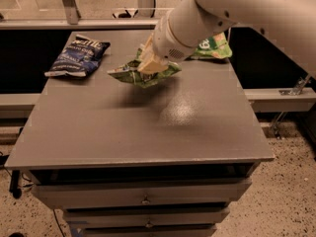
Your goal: Move green jalapeno chip bag near blue chip bag
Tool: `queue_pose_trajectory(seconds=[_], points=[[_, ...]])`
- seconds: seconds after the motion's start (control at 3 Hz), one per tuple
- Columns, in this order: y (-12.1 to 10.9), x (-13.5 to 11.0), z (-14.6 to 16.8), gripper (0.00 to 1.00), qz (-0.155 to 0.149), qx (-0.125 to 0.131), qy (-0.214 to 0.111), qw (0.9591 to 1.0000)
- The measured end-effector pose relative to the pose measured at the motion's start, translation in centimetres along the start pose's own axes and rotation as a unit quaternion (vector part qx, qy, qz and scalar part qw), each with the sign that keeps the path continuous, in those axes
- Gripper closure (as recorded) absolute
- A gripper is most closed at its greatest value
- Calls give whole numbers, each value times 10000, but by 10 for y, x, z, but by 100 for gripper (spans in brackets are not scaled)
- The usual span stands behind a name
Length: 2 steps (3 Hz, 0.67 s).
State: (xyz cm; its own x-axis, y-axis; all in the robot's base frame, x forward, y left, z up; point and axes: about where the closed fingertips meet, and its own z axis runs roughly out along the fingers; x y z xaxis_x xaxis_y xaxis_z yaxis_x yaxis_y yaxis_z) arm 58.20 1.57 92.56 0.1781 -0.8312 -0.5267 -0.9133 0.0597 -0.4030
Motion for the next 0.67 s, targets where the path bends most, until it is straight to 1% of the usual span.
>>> queue_pose_trajectory(seconds=[0.33, 0.67], points=[[-42, -24, 39, 100, -399, -27, -287, 9988], [-62, -34, 70, 100, -590, -112, -446, 9972]])
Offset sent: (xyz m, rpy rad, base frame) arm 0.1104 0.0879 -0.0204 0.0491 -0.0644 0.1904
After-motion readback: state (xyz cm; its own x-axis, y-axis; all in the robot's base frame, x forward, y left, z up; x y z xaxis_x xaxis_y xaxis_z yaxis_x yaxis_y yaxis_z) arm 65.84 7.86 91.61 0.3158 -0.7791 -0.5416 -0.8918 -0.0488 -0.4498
